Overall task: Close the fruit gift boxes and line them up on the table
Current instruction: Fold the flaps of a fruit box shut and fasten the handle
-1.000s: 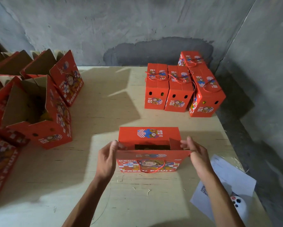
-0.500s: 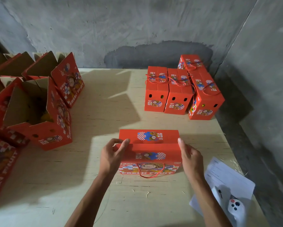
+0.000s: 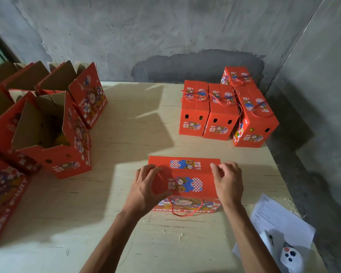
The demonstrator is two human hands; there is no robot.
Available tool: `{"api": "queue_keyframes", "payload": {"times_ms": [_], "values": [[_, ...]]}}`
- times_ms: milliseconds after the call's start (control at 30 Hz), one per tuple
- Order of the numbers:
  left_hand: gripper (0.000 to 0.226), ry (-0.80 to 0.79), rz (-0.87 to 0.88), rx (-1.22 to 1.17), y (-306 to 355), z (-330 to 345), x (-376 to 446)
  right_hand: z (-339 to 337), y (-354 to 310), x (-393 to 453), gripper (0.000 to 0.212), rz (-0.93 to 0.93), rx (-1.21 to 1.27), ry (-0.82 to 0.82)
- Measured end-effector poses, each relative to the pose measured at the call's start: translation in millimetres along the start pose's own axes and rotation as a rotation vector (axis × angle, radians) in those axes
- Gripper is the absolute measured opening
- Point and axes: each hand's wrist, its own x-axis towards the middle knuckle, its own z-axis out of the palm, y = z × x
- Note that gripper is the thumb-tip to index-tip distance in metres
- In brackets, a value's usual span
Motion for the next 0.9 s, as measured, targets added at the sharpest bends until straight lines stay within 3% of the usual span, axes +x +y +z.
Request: {"api": "queue_keyframes", "payload": {"times_ms": [100, 267, 567, 733, 800, 900], "values": [[0.097, -0.012, 0.087, 0.106, -3.0, -2.5, 2.4, -0.1, 11.5, -4.6, 0.025, -0.067, 0.144, -0.051], [0.096, 0.045, 0.136, 0.177, -9.4, 0.3, 4.6, -1.0, 21.4, -21.8, 0.022, -0.057, 0.353, -0.18], [0.093, -0.05, 0.089, 0.1, -5.7, -2.1, 8.2, 5.6, 13.5, -23.7, 0.028, 0.001, 0.294, -0.146], [0.092, -0.031, 0.115, 0.066, -11.4, -2.4, 7.2, 6.8, 13.5, -26.3, 0.019, -0.008, 0.303, -0.096], [0.084, -0.019, 0.115, 0.035, -14.0, -1.4, 8.6, 5.9, 11.4, -23.9, 0.017, 0.0, 0.297, -0.101], [0.048, 0.032, 0.062, -0.094, -13.1, 4.3, 15.2, 3.0, 11.6, -21.0, 0.016, -0.014, 0.268, -0.135]]}}
